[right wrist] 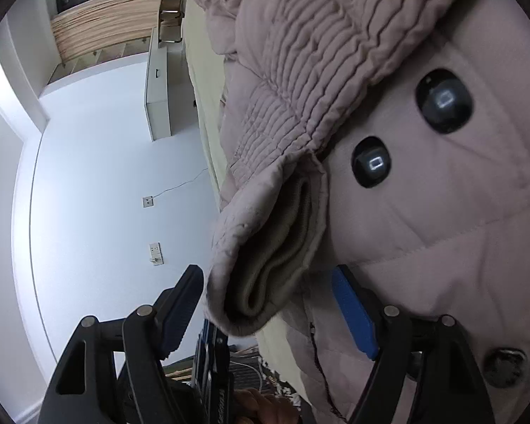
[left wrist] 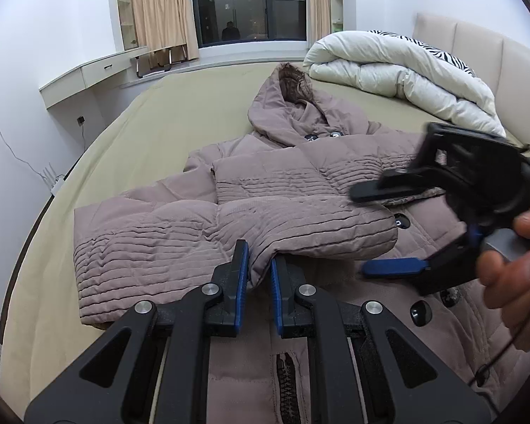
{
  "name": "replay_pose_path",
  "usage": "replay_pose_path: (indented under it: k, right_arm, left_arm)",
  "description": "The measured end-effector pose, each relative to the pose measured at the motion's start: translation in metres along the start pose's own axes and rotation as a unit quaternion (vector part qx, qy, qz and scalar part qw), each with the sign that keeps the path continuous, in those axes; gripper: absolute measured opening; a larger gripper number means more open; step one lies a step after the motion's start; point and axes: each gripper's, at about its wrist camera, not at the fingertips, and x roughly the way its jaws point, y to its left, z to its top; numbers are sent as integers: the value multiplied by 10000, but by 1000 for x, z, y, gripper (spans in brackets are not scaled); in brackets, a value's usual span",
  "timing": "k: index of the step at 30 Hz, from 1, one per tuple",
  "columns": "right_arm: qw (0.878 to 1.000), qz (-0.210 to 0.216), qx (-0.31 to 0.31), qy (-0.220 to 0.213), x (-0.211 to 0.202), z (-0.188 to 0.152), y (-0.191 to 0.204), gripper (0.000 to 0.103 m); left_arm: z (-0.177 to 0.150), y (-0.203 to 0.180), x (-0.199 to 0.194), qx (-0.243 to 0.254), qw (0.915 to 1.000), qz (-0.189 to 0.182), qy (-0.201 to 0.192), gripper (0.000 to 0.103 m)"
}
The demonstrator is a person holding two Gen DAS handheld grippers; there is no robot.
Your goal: Fold large clothes
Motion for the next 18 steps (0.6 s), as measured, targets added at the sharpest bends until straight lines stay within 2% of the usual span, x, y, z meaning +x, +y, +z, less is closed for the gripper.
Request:
replay_pose_path:
  k: [1, 2, 3, 4, 7, 9, 12, 15, 18]
  right_arm:
    - [9999, 75, 92, 19, 6, 3, -1, 77]
    - [9998, 106, 139, 26, 12, 6, 0, 72]
    - [9998, 110, 141, 27, 16, 8, 1, 62]
    - [9999, 81, 105, 40, 20, 11, 3, 47]
    - [9996, -147, -238, 16, 22, 18, 20, 25]
    - [9982, -209, -552, -50, 16, 21, 39, 21]
    - [9934, -304, -1091, -173, 4, 23, 78, 20]
    - [9879, -140, -1488, -412, -17, 24, 121, 20]
    - [9763, 123, -2073, -605, -41, 11, 179, 20]
  left_arm:
    - [-1, 1, 0, 24, 10000, 0, -3, 11]
    - [-2, 2, 0, 36, 10000, 0, 0, 11]
    - [-2, 4, 0, 32, 10000, 3, -2, 11]
    - [-3, 6, 0, -6, 10000, 15, -6, 11]
    - [-6, 18, 2, -210, 9997, -115, 83, 11]
    - [-9, 24, -1, -310, 9989, -289, 190, 13]
    - [-14, 32, -16, -536, 9978, -382, 44, 18]
    - [-18, 50, -30, -1119, 9931, -328, -158, 18]
    - [-19, 71, -17, -1739, 9836, -482, 63, 18]
